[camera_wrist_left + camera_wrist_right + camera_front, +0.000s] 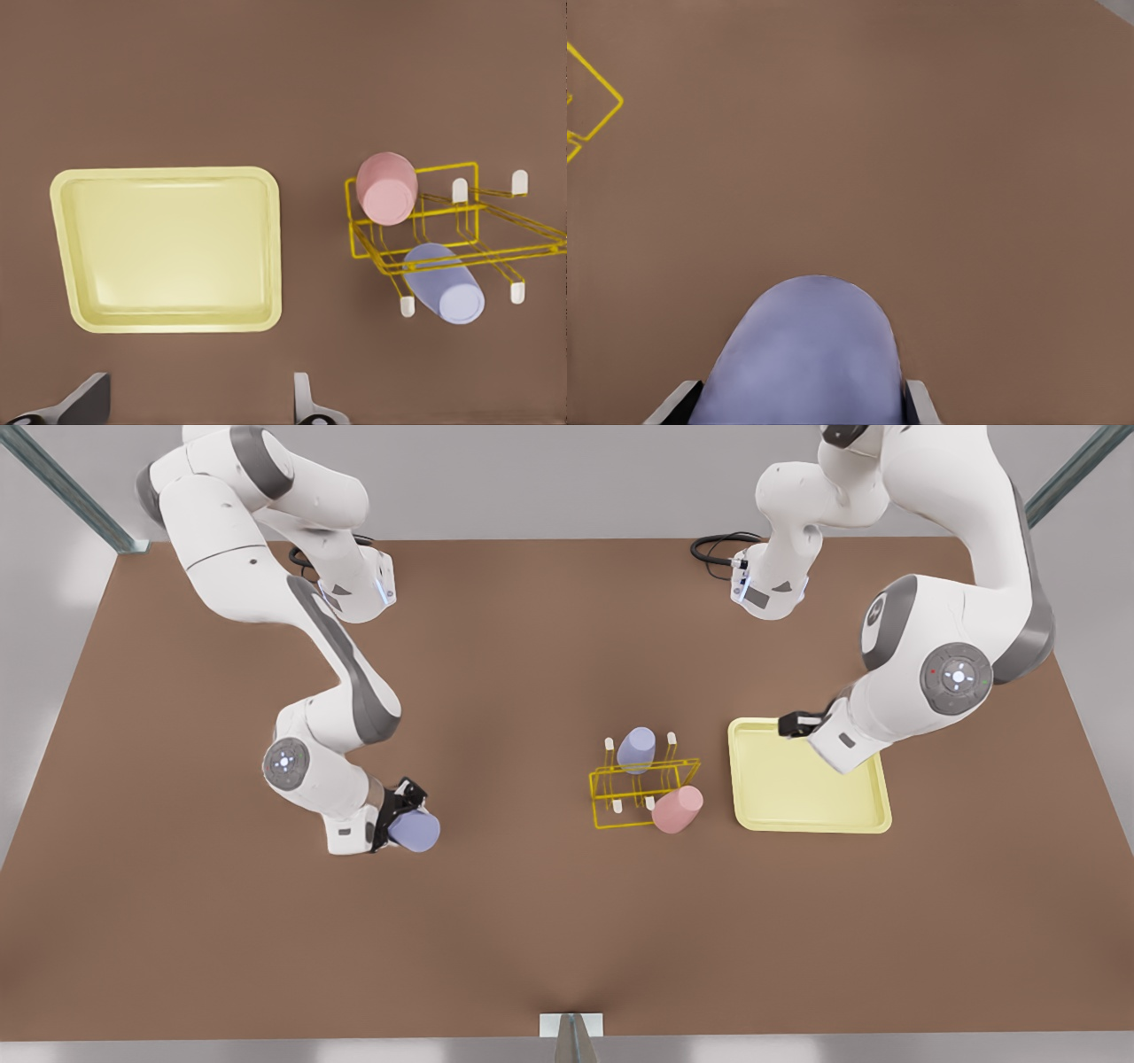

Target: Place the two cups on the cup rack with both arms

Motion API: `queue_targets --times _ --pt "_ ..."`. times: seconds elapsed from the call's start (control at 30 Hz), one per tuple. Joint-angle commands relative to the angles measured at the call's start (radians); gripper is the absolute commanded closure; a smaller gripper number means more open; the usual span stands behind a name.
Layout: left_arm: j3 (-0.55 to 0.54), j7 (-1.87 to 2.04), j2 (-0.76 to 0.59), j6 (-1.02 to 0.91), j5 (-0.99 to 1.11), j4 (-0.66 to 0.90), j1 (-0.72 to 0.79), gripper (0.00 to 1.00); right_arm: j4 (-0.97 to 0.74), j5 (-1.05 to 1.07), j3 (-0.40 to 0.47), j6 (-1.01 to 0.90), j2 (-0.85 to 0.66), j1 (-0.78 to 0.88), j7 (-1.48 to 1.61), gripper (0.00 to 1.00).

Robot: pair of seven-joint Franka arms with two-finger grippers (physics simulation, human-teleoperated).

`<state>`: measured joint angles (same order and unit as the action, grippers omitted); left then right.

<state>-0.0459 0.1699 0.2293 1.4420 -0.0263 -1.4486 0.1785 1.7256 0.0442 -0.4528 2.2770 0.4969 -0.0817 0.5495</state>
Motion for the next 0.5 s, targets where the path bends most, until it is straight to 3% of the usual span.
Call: queue_targets --times 0.0,0.47 --pt "0.0 -0.11 -0.002 -0.009 -0.012 0.0 -0.002 0.0 -0.032 0.046 -0.001 -0.028 0.008 0.029 0.006 0.16" --pt "0.003 -0.118 0.002 -0.009 -0.007 0.019 -0.039 0.0 -0.451 0.151 0.005 -0.083 0.244 0.29 -0.005 0.16"
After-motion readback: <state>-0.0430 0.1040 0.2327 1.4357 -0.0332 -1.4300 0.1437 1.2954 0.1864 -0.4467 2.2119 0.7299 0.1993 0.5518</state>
